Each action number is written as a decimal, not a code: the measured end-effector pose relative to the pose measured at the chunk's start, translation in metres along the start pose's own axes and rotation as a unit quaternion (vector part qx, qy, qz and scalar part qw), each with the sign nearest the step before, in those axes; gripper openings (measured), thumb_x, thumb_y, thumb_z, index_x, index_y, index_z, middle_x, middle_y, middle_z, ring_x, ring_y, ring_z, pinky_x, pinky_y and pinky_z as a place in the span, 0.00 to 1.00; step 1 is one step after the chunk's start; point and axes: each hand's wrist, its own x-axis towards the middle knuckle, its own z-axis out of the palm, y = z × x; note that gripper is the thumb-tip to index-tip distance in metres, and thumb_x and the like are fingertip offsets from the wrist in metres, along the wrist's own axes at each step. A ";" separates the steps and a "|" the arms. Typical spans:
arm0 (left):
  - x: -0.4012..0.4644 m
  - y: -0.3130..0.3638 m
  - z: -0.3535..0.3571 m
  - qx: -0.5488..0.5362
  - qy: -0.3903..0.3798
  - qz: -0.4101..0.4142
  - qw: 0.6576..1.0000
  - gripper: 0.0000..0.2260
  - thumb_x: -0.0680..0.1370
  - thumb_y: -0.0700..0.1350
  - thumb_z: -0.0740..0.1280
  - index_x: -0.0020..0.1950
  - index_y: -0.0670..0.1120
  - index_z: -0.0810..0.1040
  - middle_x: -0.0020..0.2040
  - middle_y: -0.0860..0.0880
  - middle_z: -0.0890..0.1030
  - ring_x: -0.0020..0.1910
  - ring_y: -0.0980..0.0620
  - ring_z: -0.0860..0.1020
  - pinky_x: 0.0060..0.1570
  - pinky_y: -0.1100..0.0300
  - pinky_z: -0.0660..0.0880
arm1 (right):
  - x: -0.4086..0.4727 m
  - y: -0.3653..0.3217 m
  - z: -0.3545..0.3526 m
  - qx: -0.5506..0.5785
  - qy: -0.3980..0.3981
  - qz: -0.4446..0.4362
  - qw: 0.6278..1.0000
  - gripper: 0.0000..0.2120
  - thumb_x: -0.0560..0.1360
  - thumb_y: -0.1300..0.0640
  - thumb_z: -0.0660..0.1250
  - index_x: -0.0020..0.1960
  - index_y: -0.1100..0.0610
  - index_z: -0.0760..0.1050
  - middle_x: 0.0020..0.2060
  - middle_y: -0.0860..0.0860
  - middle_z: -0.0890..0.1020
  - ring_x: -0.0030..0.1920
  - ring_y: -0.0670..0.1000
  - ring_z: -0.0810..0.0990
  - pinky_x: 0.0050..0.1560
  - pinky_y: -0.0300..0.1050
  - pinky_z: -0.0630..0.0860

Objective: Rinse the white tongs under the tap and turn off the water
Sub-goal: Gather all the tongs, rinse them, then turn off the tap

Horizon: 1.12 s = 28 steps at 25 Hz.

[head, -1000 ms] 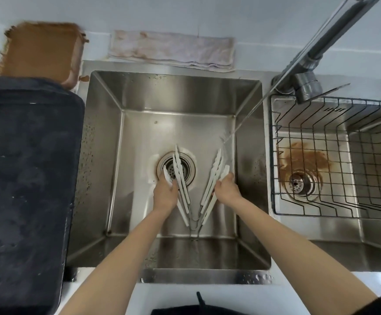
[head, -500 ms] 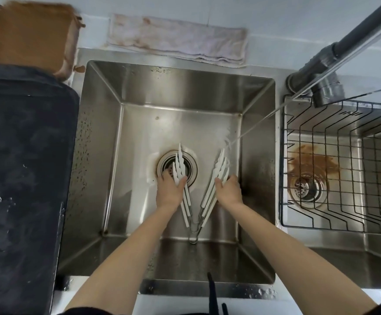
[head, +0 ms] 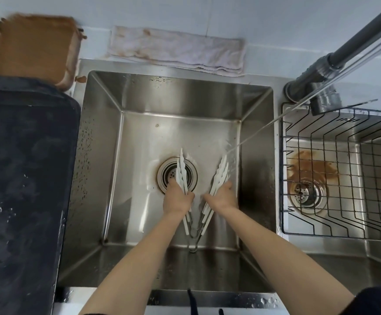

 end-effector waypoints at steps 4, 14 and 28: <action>-0.004 0.010 -0.007 -0.083 -0.013 -0.008 0.996 0.23 0.72 0.39 0.68 0.64 0.38 0.66 0.54 0.40 0.78 0.51 0.44 0.77 0.48 0.57 0.73 | -0.002 0.002 -0.002 0.056 0.011 -0.011 0.998 0.33 0.72 0.54 0.67 0.69 0.65 0.55 0.60 0.61 0.76 0.57 0.61 0.78 0.52 0.48 0.76; -0.033 0.059 -0.044 -0.242 -0.135 0.047 0.960 0.10 0.72 0.40 0.68 0.52 0.46 0.74 0.42 0.49 0.78 0.44 0.49 0.76 0.53 0.54 0.74 | -0.019 -0.006 -0.039 0.447 0.029 -0.048 0.893 0.12 0.73 0.63 0.63 0.57 0.61 0.73 0.41 0.55 0.81 0.39 0.52 0.80 0.42 0.45 0.78; -0.082 0.105 -0.089 -0.475 -0.168 0.132 0.853 0.10 0.78 0.38 0.60 0.37 0.46 0.68 0.22 0.53 0.69 0.20 0.57 0.68 0.24 0.64 0.71 | -0.085 -0.041 -0.125 0.419 -0.054 -0.262 0.868 0.19 0.74 0.46 0.65 0.61 0.54 0.68 0.41 0.45 0.75 0.44 0.47 0.75 0.53 0.45 0.72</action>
